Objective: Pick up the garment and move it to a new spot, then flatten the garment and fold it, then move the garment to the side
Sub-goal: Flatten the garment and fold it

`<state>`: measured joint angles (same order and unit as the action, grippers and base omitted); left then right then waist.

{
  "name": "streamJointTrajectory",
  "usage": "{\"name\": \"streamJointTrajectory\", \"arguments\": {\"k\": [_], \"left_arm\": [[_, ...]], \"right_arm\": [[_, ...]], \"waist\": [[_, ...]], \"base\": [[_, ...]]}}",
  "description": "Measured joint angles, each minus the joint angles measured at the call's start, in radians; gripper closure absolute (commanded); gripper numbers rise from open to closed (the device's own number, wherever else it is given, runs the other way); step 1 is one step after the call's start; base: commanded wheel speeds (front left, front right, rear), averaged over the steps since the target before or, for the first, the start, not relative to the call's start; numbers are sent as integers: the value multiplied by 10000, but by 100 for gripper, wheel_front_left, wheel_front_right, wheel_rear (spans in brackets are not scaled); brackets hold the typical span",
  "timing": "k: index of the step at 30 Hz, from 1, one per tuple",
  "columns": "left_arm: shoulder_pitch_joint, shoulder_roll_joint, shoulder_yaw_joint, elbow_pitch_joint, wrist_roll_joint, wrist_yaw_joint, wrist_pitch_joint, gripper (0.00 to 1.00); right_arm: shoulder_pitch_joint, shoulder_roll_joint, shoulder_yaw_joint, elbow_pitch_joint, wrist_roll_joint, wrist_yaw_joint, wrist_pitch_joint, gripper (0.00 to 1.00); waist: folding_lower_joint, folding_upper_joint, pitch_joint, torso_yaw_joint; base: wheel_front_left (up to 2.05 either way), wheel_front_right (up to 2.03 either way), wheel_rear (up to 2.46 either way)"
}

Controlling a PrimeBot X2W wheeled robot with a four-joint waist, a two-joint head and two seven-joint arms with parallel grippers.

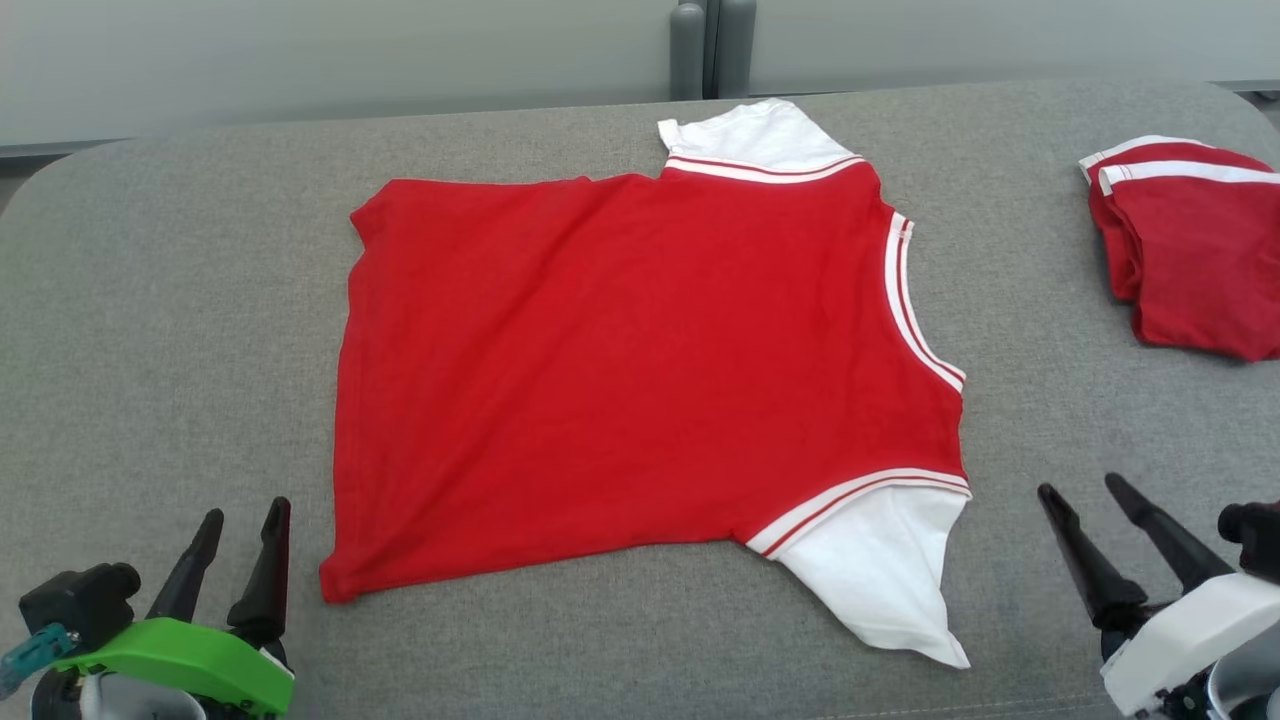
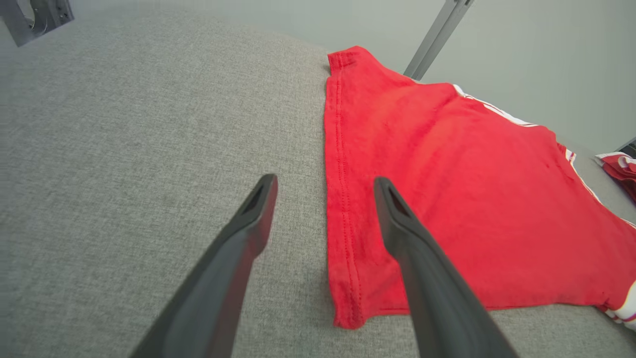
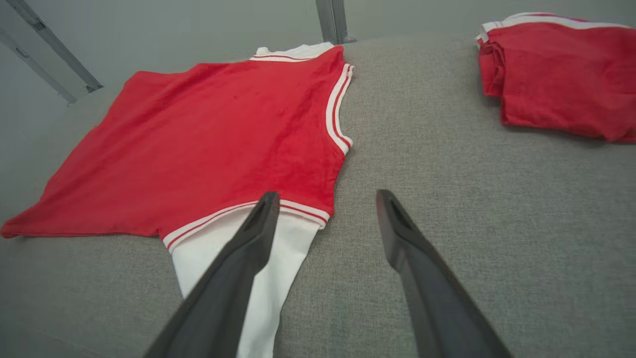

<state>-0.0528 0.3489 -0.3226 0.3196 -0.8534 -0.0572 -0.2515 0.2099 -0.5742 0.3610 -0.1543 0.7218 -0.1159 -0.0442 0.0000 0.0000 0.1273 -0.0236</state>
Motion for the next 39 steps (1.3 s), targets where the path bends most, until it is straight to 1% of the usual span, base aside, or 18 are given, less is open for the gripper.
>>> {"name": "streamJointTrajectory", "arguments": {"k": [4,6,7,12,15,18,21,25,32,35,39], "left_arm": [[9,-25,617,-746,278,182,-2,0],[2,-42,723,-988,522,234,-2,0],[2,-42,723,-988,522,234,-2,0],[4,-305,886,-1440,872,238,-2,0],[12,-474,888,-1476,1028,238,-2,0],[30,-514,853,-1476,1231,238,-2,0],[29,-587,717,-1383,1306,217,-2,0],[21,-757,667,-1304,1421,165,-2,0],[-96,-989,431,-757,1772,46,-2,0],[-123,-1143,351,-600,1824,40,-2,0],[-126,-1179,336,-403,1862,-35,-2,0]], "right_arm": [[-633,17,-621,-332,-612,-36,-826,0],[-866,71,-773,-397,-895,-77,-1202,0],[-866,71,-773,-397,-895,-77,-1202,0],[-1013,245,-803,-349,-1816,-79,-1944,0],[-1011,752,-802,-230,-1885,-81,-2006,0],[-1011,1068,-836,69,-2059,-82,-2019,0],[-1019,1241,-853,558,-2336,-92,-2031,0],[-1279,1687,-744,1076,-2495,-92,-2033,0],[-1636,2115,-754,1881,-2690,-92,-2067,0],[-1680,2383,-786,2092,-2840,-92,-2075,0],[-1872,2669,-878,2109,-3003,-92,-2077,0]], "waist": [[0,0,-44,22],[0,0,-72,48],[0,0,-72,48],[0,0,-205,179],[0,0,-271,291],[0,0,-295,412],[0,0,-292,508],[0,0,-289,547],[0,0,-438,588],[0,0,-528,603],[1,0,-570,572]], "base": [[0,0,0],[0,0,0],[0,0,0],[0,0,0],[0,0,0],[0,0,0],[0,0,0],[0,0,0],[0,0,0],[0,0,0],[0,0,0]]}}
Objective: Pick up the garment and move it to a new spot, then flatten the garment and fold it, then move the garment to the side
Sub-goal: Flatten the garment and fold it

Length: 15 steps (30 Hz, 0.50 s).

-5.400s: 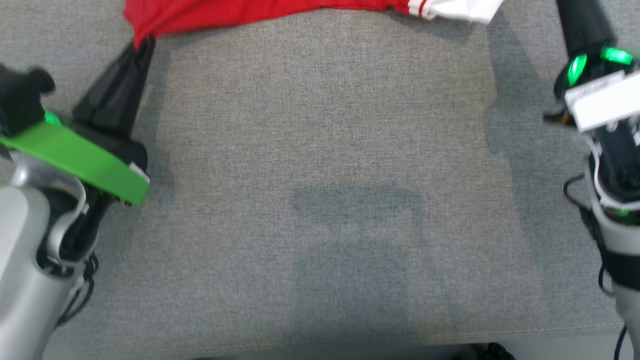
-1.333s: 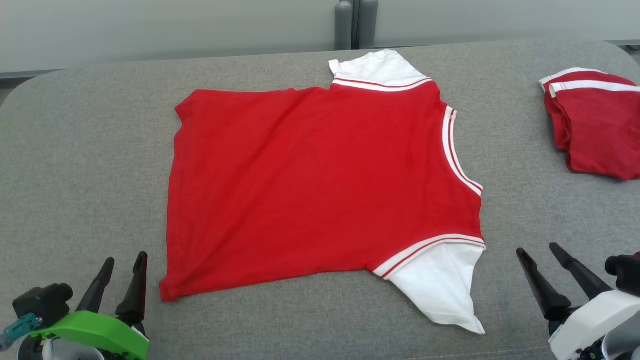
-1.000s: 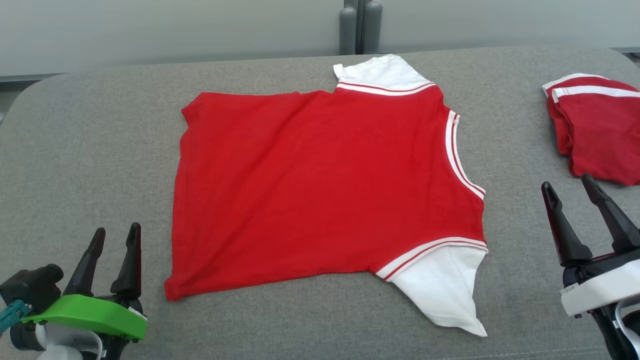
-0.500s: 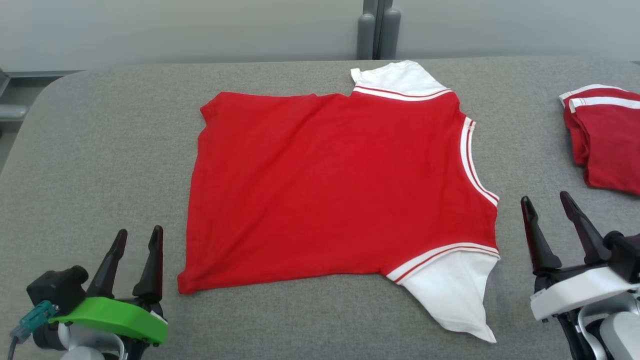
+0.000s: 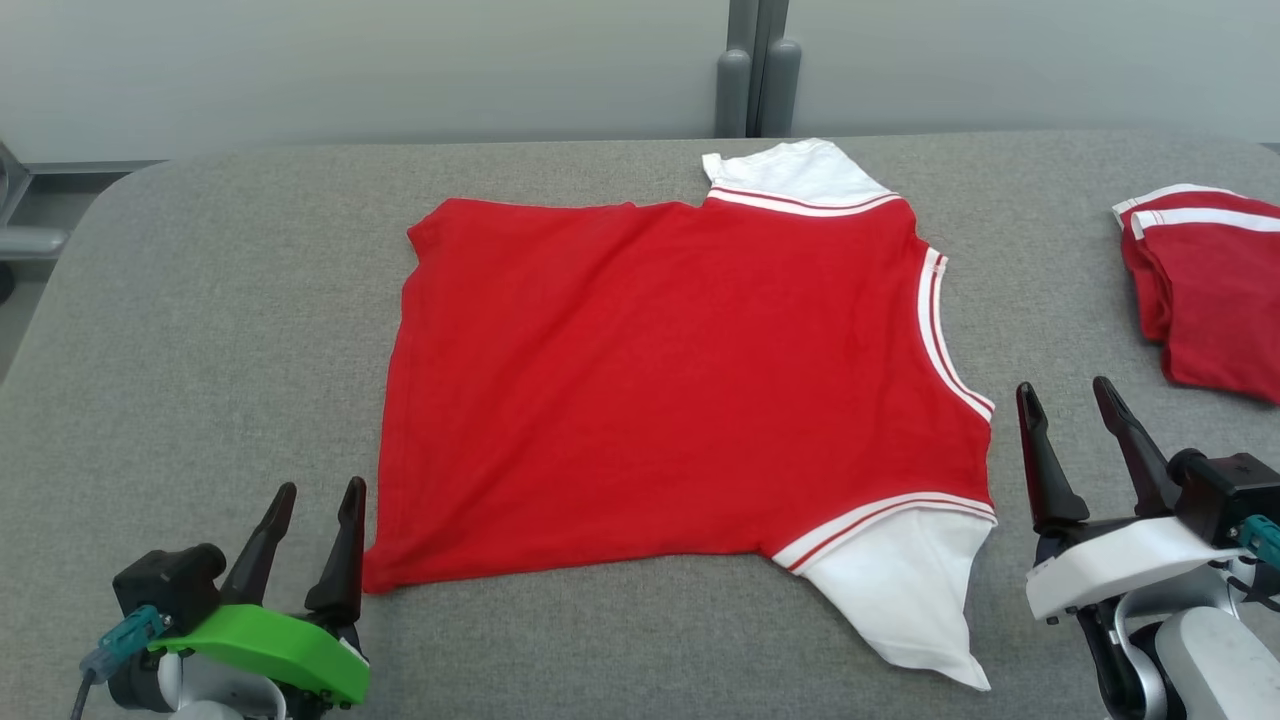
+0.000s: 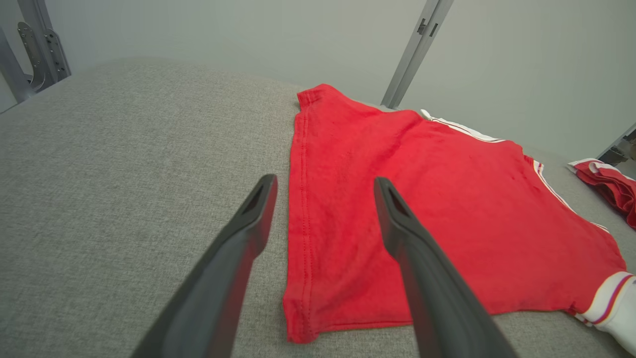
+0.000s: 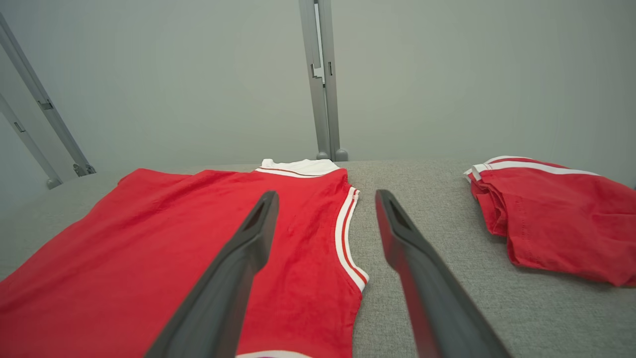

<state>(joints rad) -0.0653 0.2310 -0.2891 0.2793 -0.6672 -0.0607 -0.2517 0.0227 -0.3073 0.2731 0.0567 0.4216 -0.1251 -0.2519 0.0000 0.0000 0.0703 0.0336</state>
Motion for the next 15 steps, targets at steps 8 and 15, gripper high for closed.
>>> {"name": "streamJointTrajectory", "arguments": {"k": [8,15], "left_arm": [[-105,-148,6,240,33,-107,0,0],[-269,-228,36,395,121,-184,0,0]], "right_arm": [[-153,245,-88,153,-291,0,2,0],[-160,360,-196,291,-541,19,0,0]], "waist": [[0,0,31,-29],[0,0,23,-33]], "base": [[0,0,0],[0,0,0]]}}
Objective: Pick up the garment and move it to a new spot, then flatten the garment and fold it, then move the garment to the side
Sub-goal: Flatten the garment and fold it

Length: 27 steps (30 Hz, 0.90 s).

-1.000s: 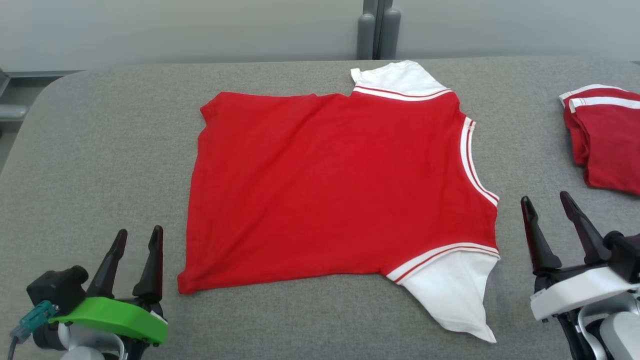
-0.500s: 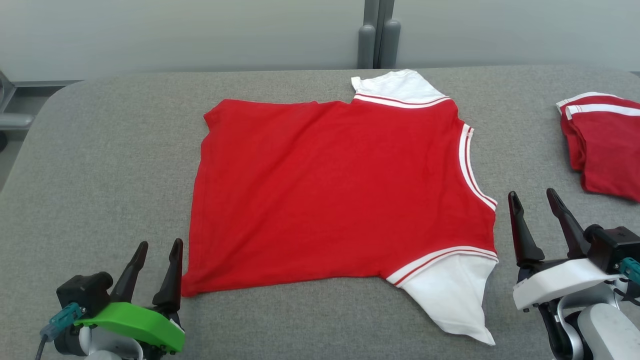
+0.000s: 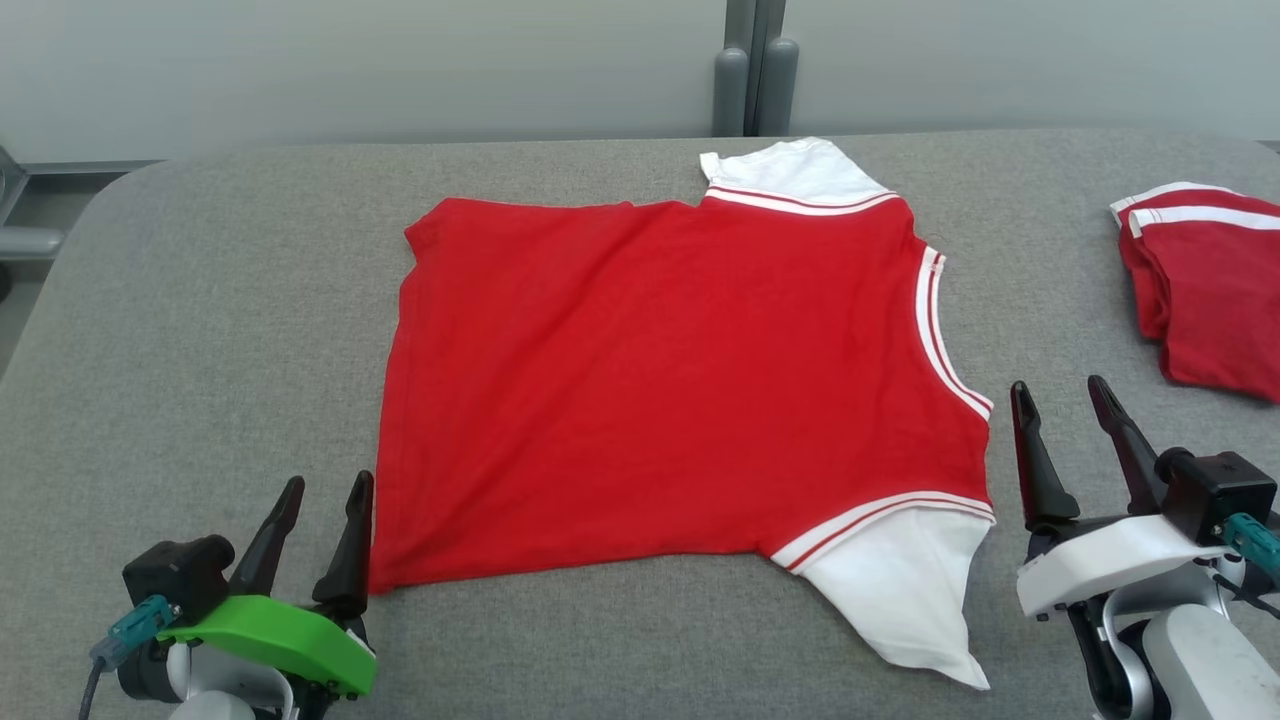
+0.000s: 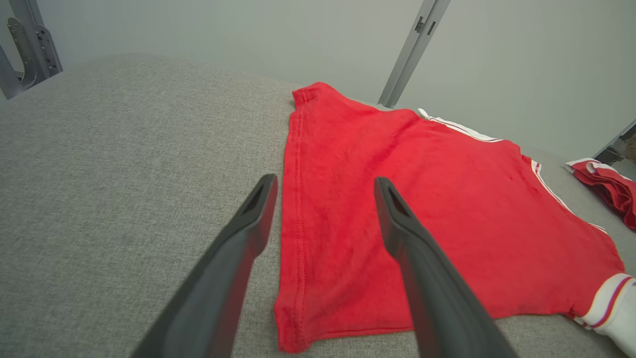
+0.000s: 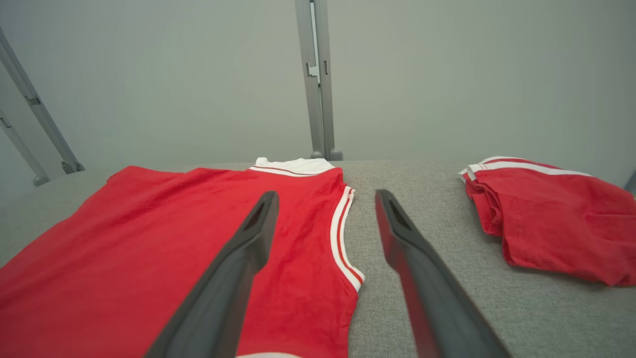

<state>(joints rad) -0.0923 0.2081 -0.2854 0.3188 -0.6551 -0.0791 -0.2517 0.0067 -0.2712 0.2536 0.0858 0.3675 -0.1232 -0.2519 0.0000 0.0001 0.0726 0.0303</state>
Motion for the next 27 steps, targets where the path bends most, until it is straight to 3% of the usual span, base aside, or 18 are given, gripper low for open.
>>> {"name": "streamJointTrajectory", "arguments": {"k": [12,19,27], "left_arm": [[-15,-186,-182,263,119,-130,0,0],[67,-368,-155,274,117,-188,0,0],[184,-368,-134,259,128,-222,0,0]], "right_arm": [[63,171,48,100,-270,357,0,0],[867,142,546,203,-550,815,0,0],[2158,-410,1007,337,-802,1354,2,0]], "waist": [[0,0,59,1],[0,0,339,-15],[0,-1,590,-103]], "base": [[0,0,0],[0,0,0],[0,0,0]]}}
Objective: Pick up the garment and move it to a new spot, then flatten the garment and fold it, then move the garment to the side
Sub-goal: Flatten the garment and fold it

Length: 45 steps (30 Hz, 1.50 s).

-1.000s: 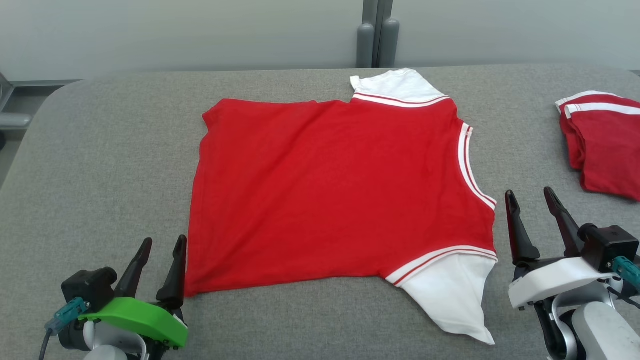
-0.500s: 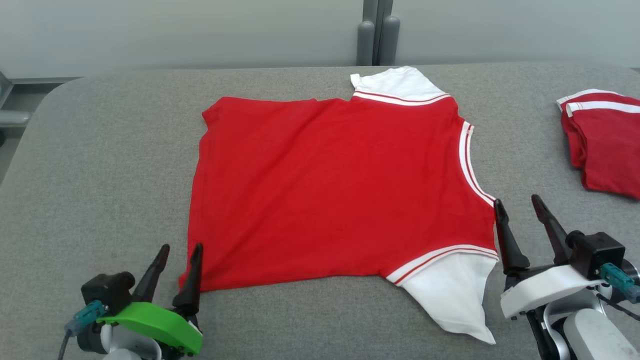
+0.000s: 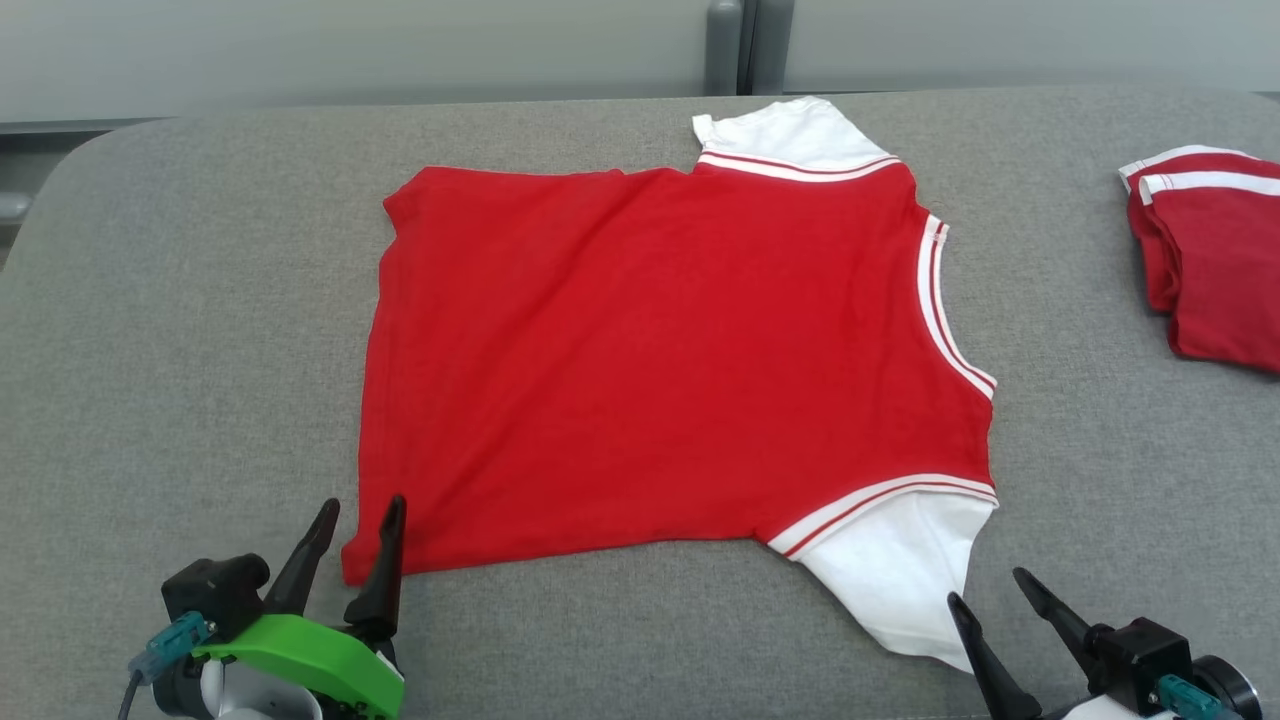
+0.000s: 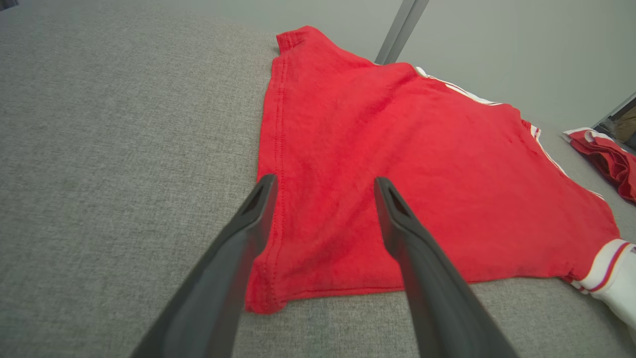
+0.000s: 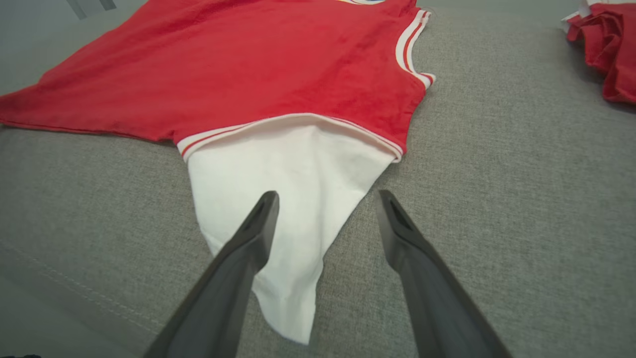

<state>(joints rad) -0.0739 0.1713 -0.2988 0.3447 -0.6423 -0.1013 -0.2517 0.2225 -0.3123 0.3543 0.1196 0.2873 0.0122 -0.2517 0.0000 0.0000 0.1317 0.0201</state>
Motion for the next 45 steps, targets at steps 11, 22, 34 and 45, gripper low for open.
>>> {"name": "streamJointTrajectory", "arguments": {"k": [11,22,34,45], "left_arm": [[-34,10,-261,-167,313,-86,0,0],[-91,8,-198,-140,320,-180,0,0],[-147,2,-4,-119,322,-186,0,0],[-184,-25,-65,-13,320,-207,0,0]], "right_arm": [[588,-293,362,-50,-247,441,0,0],[722,-268,489,276,-178,673,0,29],[532,-221,433,472,-48,757,0,54],[291,-115,337,502,-48,757,0,71]], "waist": [[0,0,521,-91],[0,0,710,48],[0,0,831,90],[0,0,919,27]], "base": [[0,0,0],[0,0,0],[0,0,0],[0,0,0]]}}
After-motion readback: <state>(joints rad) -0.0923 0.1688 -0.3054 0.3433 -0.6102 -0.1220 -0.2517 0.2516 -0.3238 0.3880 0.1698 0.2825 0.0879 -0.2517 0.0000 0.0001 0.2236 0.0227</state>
